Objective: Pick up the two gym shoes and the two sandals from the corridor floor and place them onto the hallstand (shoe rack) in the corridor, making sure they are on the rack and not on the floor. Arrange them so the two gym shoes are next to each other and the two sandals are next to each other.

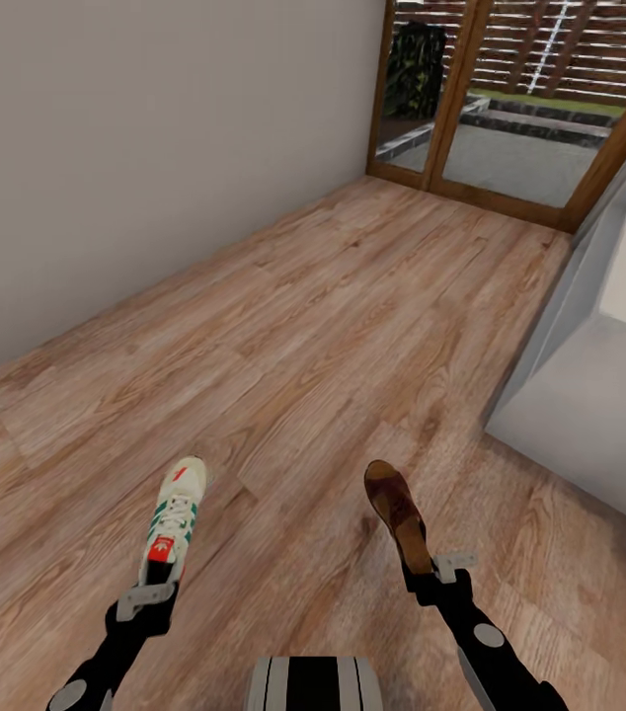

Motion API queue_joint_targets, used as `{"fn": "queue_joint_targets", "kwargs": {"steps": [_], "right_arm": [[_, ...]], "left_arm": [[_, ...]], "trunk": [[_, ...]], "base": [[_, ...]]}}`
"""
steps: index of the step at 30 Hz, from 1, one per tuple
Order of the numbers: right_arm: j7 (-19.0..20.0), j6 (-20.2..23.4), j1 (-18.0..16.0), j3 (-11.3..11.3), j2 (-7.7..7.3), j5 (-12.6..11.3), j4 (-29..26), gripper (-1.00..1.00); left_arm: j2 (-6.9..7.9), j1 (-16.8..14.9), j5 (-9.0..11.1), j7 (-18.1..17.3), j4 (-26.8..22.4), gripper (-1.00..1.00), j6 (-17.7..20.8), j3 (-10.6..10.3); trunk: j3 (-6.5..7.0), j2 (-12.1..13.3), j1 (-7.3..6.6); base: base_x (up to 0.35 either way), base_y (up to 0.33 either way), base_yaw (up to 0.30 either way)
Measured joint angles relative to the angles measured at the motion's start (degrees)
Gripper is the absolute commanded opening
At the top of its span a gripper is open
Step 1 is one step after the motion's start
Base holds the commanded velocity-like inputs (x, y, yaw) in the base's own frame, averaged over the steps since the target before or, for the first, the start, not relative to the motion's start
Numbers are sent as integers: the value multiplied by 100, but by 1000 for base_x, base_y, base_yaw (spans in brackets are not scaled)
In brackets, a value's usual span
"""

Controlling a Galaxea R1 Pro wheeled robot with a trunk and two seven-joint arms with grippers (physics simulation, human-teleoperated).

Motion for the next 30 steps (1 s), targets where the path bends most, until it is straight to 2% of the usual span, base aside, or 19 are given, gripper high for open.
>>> {"fn": "queue_joint_targets", "kwargs": {"steps": [3,5,7,9,14,17,20,25,30], "right_arm": [[-8,-233,100,7,11,161,171,-100],[-14,-620,143,9,28,485,360,-100],[-27,-703,160,10,35,672,837,-100],[-34,-768,162,11,41,743,1083,-100],[-46,-1038,165,-14,35,730,1209,-100],[-50,-1208,170,-32,30,714,1459,-100],[-52,-1252,170,-92,14,677,1594,-100],[-56,-1269,170,-438,-14,628,1661,-100],[-52,-1281,171,-535,-15,627,1696,-100]], "left_arm": [[-9,39,-6,63,328,-100,-390,220],[13,63,-9,136,690,-100,-573,302],[14,71,1,153,808,-100,-785,313],[14,95,-10,159,868,-100,-917,315],[28,279,6,182,832,-100,-968,365],[37,401,11,179,809,-100,-981,552],[33,426,-3,181,806,-100,-986,602],[24,450,-16,178,804,-100,-989,631],[18,546,-49,177,809,-100,-1004,628]], "trunk": [[93,4,-8],[155,7,-13],[217,10,-18],[279,12,-23],[435,19,-36],[528,23,-44],[622,27,-52],[777,34,-65],[933,40,-77]], "base": [[0,0,0],[0,0,0],[0,0,0],[0,0,0],[0,0,0],[0,0,0],[0,0,0],[0,0,0],[0,0,0]]}}
